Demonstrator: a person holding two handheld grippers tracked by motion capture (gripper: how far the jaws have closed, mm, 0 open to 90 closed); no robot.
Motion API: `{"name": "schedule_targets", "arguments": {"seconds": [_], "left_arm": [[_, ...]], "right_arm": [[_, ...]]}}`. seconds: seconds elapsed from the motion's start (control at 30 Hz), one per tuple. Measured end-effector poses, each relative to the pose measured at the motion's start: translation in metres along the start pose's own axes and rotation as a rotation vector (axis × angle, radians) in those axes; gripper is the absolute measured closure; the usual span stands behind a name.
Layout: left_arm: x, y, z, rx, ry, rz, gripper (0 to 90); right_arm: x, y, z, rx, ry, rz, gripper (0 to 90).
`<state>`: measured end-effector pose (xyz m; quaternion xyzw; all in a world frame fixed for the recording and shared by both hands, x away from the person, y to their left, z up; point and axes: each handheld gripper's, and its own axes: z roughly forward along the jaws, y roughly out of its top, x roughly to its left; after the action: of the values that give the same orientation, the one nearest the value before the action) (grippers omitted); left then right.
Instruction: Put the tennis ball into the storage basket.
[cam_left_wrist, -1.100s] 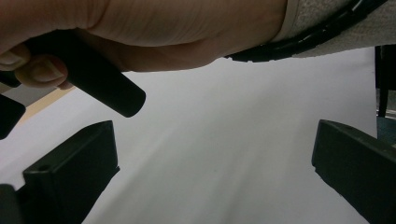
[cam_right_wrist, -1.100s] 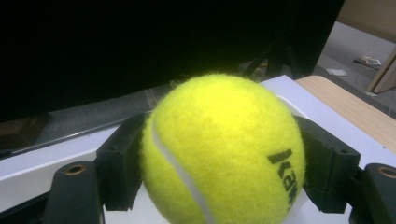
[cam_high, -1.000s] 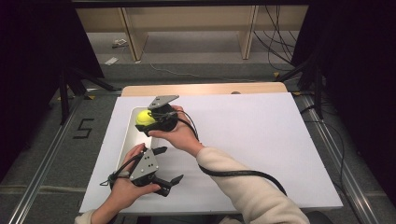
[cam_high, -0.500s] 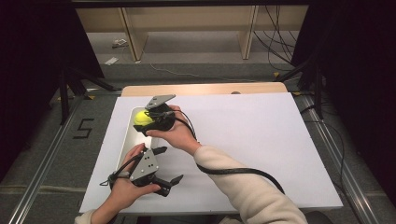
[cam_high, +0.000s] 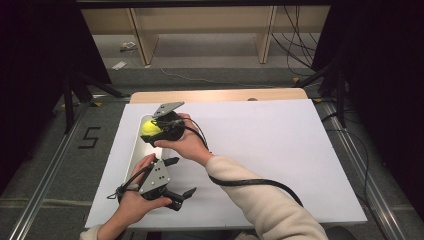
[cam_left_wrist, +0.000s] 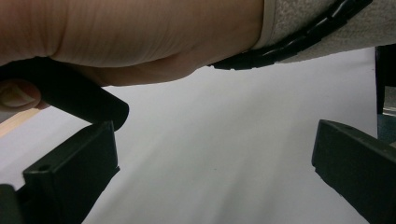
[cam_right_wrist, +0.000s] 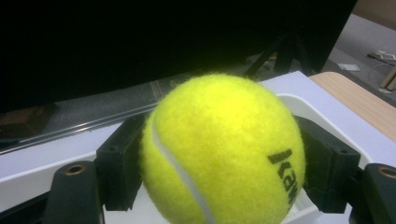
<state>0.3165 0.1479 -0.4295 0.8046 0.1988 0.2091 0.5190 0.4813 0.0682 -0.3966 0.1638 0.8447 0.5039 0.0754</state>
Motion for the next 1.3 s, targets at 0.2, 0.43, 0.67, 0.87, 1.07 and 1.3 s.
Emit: {"name": "schedule_targets", "arguments": {"seconds": [0.2, 0.43, 0.67, 0.87, 1.07, 1.3], "left_arm": [[0.0, 0.0, 0.0, 0.001, -0.001, 0.002, 0.0], [0.0, 0.0, 0.0, 0.003, -0.004, 0.001, 0.0], [0.0, -0.001, 0.001, 0.005, -0.005, 0.003, 0.0], [-0.001, -0.001, 0.001, 0.007, -0.008, 0.005, 0.0], [-0.001, -0.001, 0.001, 0.009, -0.01, 0.004, 0.0], [-0.001, -0.001, 0.001, 0.012, -0.014, 0.005, 0.0]], "right_arm": [[0.001, 0.0, 0.004, 0.02, 0.012, -0.013, 26.6], [0.001, -0.001, 0.009, 0.04, 0.027, -0.018, 26.6], [0.002, -0.002, 0.013, 0.06, 0.035, -0.016, 26.6], [0.001, -0.003, 0.018, 0.084, 0.042, -0.026, 26.5], [0.0, -0.005, 0.023, 0.112, 0.052, -0.025, 26.5], [-0.001, -0.008, 0.028, 0.139, 0.059, -0.028, 26.5]]}}
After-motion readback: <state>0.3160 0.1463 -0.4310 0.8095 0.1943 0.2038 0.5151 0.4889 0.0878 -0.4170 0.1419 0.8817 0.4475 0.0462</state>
